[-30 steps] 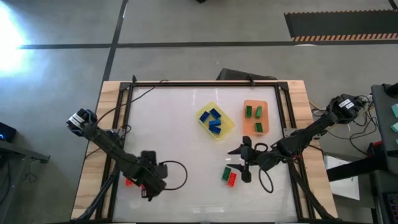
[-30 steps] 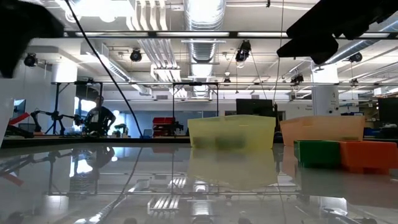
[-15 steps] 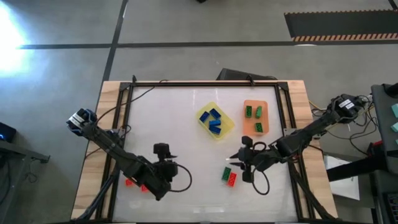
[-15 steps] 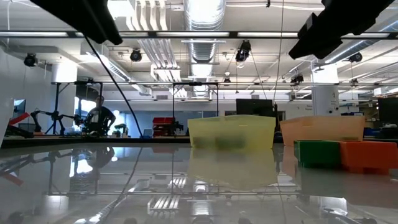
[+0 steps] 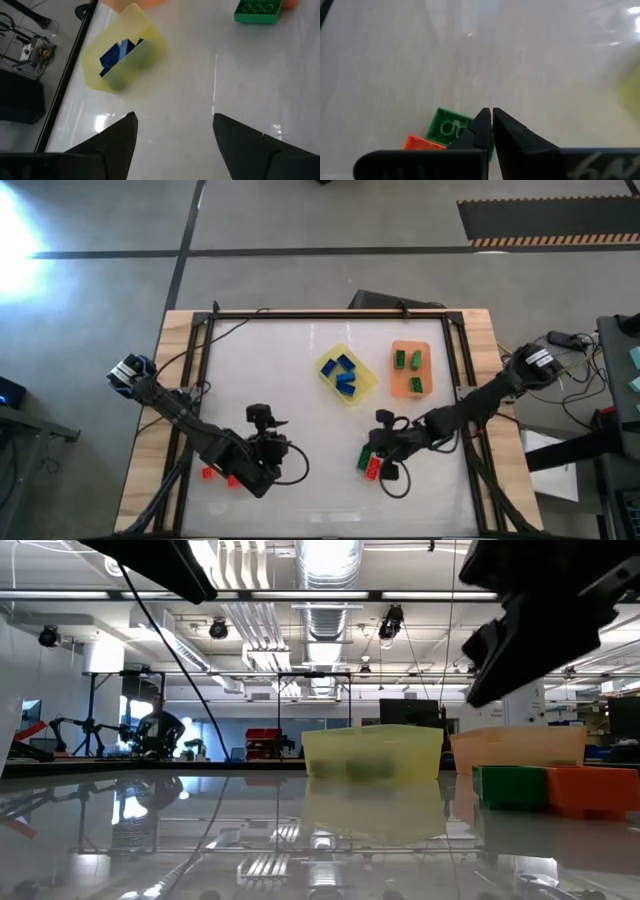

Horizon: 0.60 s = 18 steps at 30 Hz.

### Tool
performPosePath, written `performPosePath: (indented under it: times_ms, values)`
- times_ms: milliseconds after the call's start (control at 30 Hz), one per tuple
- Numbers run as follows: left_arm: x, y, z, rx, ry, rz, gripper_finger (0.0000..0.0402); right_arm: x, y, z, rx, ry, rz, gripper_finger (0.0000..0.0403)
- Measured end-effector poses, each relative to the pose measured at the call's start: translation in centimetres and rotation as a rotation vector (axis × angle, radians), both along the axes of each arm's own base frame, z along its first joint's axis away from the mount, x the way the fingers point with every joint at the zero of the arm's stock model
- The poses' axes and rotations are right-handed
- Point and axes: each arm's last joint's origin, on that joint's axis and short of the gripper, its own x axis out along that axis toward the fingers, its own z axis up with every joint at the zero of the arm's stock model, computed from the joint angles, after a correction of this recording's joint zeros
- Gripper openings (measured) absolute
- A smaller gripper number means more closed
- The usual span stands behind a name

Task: Sort & place blocks by color
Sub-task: Put the green game piece into the orange bin

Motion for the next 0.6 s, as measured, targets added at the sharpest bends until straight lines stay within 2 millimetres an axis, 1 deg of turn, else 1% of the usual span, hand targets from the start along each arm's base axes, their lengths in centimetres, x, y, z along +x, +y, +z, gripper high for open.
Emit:
performPosePath:
  times_ms: [200,400,467,600]
  values:
    - [0.1,0.1,0.0,-0.007,-0.007,0.009,0.0242,1.0,0.3,-2.4,0.025,0.085,0.036,0.0009]
    - [0.2,0.1,0.0,-0.017,-0.02,0.009,0.0242,2.3,0.6,-3.8,-0.003,0.121,0.02,0.0009]
    - [0.3,0.0,0.1,-0.021,-0.026,0.01,0.0242,2.8,0.6,-3.9,-0.009,0.112,-0.026,0.0009]
    - [0.3,0.0,0.1,-0.021,-0.026,0.01,0.0242,4.0,-0.3,-4.0,-0.008,0.089,-0.169,0.0009]
